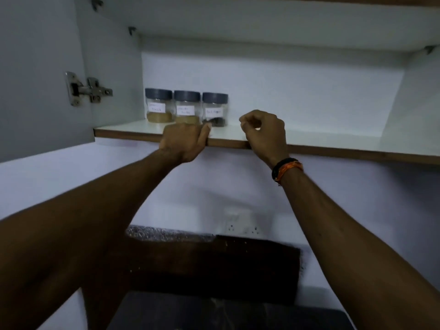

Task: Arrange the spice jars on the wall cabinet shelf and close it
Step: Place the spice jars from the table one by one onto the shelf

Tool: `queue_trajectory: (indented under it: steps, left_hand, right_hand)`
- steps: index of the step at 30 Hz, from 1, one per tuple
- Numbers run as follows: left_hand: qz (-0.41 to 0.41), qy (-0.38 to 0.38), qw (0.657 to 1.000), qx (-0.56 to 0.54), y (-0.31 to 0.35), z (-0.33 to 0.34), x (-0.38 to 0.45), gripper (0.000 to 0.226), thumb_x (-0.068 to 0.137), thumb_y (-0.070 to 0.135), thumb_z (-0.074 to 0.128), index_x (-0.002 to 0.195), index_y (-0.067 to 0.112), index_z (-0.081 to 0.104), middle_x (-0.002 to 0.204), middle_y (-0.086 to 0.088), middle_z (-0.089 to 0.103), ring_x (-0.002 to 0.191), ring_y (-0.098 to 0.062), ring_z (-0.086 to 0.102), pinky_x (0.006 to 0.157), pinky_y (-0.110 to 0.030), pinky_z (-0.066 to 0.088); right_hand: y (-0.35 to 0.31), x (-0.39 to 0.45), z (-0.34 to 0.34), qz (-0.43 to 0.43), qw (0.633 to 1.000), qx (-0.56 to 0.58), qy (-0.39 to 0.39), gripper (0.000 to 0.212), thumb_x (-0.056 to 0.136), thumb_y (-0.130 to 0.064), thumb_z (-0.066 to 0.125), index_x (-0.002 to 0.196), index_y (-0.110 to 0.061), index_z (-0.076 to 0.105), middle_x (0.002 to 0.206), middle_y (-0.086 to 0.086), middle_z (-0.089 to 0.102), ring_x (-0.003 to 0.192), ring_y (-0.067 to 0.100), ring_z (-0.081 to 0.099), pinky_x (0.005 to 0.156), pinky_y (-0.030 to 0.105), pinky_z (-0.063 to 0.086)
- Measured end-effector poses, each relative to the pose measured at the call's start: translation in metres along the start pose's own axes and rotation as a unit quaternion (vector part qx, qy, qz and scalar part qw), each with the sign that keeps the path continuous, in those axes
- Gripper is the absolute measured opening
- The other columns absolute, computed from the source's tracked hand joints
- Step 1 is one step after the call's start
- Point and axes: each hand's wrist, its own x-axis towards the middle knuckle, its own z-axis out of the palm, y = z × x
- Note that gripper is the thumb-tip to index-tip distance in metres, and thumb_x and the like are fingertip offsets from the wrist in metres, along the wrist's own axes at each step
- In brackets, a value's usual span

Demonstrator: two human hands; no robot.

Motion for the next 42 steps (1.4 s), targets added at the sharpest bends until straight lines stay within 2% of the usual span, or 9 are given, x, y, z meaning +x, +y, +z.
queue_trajectory:
  steps: [3,8,15,21,26,29,32,36,42]
  left_hand:
    - [0.008,-0.005,0.999,-0.037,0.025,-0.007,-0.017,0.044,0.103,0.040,0.031,0.099,0.016,0.067,0.104,-0.013,0.072,0.096,-0.035,0.064,0.090,-0.044,0.042]
    - [0.055,0.011,0.984,-0.172,0.071,-0.004,-0.079,0.055,0.091,0.031,0.054,0.140,0.004,0.050,0.143,-0.018,0.049,0.130,-0.037,0.047,0.107,-0.046,0.035]
    - [0.043,-0.167,0.927,-0.334,0.123,0.034,-0.205,0.058,0.088,0.015,0.058,0.143,0.004,0.044,0.146,-0.017,0.044,0.129,-0.033,0.051,0.098,-0.039,0.047]
    - [-0.047,-0.330,0.869,-0.366,0.148,0.072,-0.316,0.057,0.088,0.015,0.064,0.143,0.010,0.045,0.140,-0.012,0.048,0.113,-0.026,0.059,0.094,-0.046,0.053]
    - [-0.076,-0.433,0.828,-0.348,0.159,0.090,-0.391,0.057,0.088,0.015,0.066,0.141,0.011,0.046,0.135,-0.012,0.048,0.121,-0.028,0.052,0.100,-0.040,0.044]
    - [-0.092,-0.468,0.811,-0.337,0.165,0.092,-0.428,0.048,0.088,0.014,0.065,0.134,0.013,0.051,0.130,-0.010,0.050,0.118,-0.028,0.054,0.099,-0.041,0.047]
    - [-0.112,-0.492,0.796,-0.335,0.171,0.091,-0.460,0.046,0.087,0.017,0.067,0.131,0.015,0.052,0.131,-0.008,0.050,0.118,-0.025,0.053,0.099,-0.040,0.048]
    - [-0.132,-0.523,0.775,-0.330,0.181,0.092,-0.494,0.057,0.087,0.027,0.071,0.138,0.015,0.048,0.134,-0.010,0.049,0.119,-0.025,0.052,0.093,-0.031,0.044]
    - [-0.155,-0.550,0.750,-0.333,0.188,0.093,-0.523,0.082,0.080,0.041,0.079,0.146,0.016,0.039,0.143,-0.009,0.041,0.128,-0.026,0.044,0.105,-0.040,0.044]
  right_hand:
    - [0.005,-0.039,-0.009,-0.053,0.996,-0.045,0.061,0.023,0.086,-0.002,0.056,0.097,-0.008,0.076,0.100,0.006,0.072,0.096,0.023,0.065,0.086,0.037,0.053]
    - [0.021,-0.111,-0.014,-0.051,0.985,-0.119,0.116,0.027,0.079,0.004,0.055,0.092,-0.006,0.077,0.097,0.010,0.071,0.103,0.031,0.060,0.085,0.020,0.039]
    - [0.064,-0.231,-0.008,0.109,0.986,-0.126,-0.024,0.029,0.081,0.001,0.053,0.091,-0.010,0.078,0.099,0.006,0.072,0.103,0.028,0.058,0.086,0.024,0.040]
    - [0.097,-0.357,-0.006,0.227,0.950,-0.150,-0.156,0.024,0.085,0.000,0.056,0.093,-0.009,0.076,0.103,0.010,0.071,0.101,0.029,0.058,0.087,0.029,0.043]
    - [0.105,-0.442,-0.008,0.278,0.901,-0.185,-0.276,0.018,0.084,-0.008,0.061,0.093,-0.011,0.076,0.105,0.011,0.069,0.104,0.032,0.057,0.086,0.036,0.042]
    - [0.098,-0.483,-0.011,0.300,0.894,-0.187,-0.275,0.014,0.085,-0.011,0.061,0.086,-0.011,0.074,0.097,0.008,0.068,0.098,0.028,0.059,0.080,0.031,0.040]
    - [0.091,-0.513,-0.012,0.337,0.890,-0.154,-0.265,0.015,0.086,-0.007,0.060,0.086,-0.011,0.074,0.098,0.010,0.069,0.099,0.028,0.060,0.088,0.039,0.050]
    - [0.084,-0.542,-0.011,0.364,0.884,-0.143,-0.255,0.016,0.083,-0.005,0.060,0.088,-0.010,0.075,0.098,0.008,0.070,0.098,0.025,0.063,0.086,0.037,0.053]
    - [0.079,-0.570,-0.014,0.402,0.876,-0.138,-0.230,0.019,0.090,-0.007,0.059,0.103,-0.014,0.073,0.101,0.005,0.072,0.099,0.021,0.064,0.087,0.038,0.054]
